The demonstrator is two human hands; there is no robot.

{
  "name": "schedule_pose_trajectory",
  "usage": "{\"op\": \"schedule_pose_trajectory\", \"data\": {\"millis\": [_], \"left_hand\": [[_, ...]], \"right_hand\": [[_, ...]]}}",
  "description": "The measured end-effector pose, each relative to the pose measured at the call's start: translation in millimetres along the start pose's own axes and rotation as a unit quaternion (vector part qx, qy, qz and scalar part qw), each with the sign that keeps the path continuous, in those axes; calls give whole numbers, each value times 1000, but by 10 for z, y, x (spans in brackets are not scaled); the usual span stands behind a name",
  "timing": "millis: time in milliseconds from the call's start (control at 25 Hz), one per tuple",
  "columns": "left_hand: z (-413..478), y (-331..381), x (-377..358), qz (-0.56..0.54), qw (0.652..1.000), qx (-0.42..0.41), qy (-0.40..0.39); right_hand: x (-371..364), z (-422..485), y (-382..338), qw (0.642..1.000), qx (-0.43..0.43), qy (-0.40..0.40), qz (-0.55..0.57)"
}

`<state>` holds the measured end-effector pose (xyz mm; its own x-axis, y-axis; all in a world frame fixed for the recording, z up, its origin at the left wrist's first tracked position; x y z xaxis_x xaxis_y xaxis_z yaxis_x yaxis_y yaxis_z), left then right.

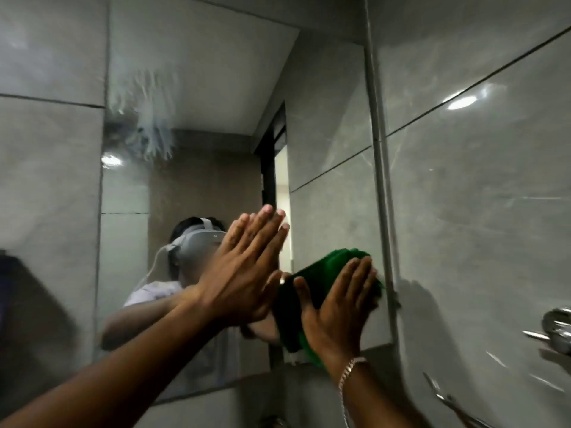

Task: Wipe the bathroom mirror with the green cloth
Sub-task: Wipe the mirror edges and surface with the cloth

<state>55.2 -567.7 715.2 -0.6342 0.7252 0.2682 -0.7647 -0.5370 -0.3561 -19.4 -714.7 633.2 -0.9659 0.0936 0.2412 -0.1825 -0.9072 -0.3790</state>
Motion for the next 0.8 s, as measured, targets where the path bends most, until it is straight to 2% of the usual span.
{"op": "schedule_pose_trajectory", "data": {"millis": [120,200,280,440,560,680,800], "left_hand": [[64,-672,513,35,991,92,87],[145,-1159,880,85,976,161,123],[196,-1554,1172,120,963,197,140],[211,-2057,1412,162,949,236,133],[314,-2336,1497,171,937,296,77],[372,-2565,1555,188,948,256,21],[378,-2801,1648,199,958,207,5]], "right_hand": [[-167,-27,-164,997,15,69,-25],[-273,-10,-358,993,79,86,-26],[-350,61,-624,983,155,101,-24],[-381,226,-1203,961,253,106,-35],[-381,388,-1561,950,295,92,-36],[-349,689,-1996,947,306,90,-25],[-240,1184,-2492,949,302,89,-15]]}}
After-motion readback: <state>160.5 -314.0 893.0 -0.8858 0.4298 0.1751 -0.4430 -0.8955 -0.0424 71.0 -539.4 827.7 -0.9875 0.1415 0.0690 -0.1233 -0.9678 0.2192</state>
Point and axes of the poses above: each hand's wrist, its own z-axis towards the middle knuckle, its own x-axis out of the back of the hand, y = z × x, the point moved 2 cm from there along z, towards the middle knuckle, and after that the axes turned 13 degrees about x, right-handed, at the moved point
